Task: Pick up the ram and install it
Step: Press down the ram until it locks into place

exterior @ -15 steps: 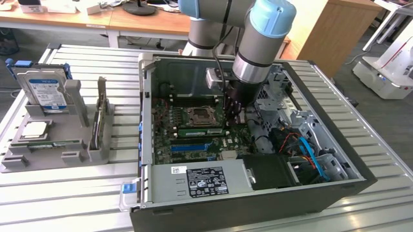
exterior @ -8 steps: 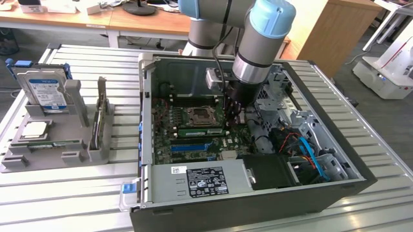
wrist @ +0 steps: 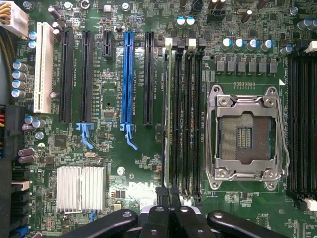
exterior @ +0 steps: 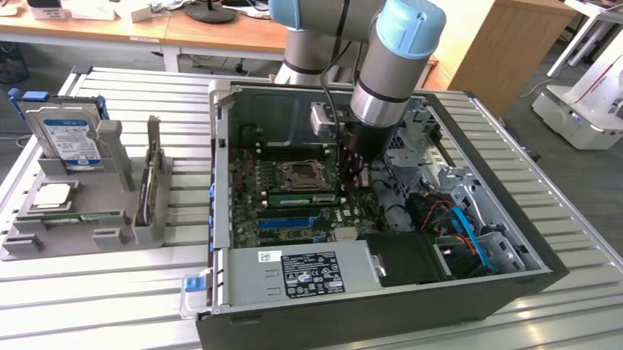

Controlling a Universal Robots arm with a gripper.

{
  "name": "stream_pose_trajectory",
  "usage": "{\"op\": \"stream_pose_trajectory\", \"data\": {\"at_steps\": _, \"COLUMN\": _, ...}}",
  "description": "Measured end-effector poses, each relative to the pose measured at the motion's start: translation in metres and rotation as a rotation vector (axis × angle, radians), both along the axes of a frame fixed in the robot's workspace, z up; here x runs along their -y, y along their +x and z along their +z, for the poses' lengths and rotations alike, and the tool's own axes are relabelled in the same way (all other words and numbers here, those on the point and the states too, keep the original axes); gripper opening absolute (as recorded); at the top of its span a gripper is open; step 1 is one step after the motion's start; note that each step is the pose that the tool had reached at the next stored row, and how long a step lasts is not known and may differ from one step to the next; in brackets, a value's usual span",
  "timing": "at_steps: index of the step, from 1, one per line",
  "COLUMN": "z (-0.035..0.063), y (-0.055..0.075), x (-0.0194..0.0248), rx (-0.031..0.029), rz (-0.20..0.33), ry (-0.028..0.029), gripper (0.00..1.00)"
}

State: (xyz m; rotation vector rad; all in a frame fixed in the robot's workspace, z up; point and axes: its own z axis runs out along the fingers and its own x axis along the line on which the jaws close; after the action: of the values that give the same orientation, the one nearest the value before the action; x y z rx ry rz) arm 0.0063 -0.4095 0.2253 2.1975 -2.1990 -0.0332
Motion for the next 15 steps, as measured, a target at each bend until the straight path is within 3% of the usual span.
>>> {"op": "stream_pose_trajectory", "data": {"at_steps": 15, "z": -0.0017, "y": 0.0000, "x": 0.0000, "rx": 0.0000, "rz": 0.000, "ry": 0.0000, "gripper": 0.11}}
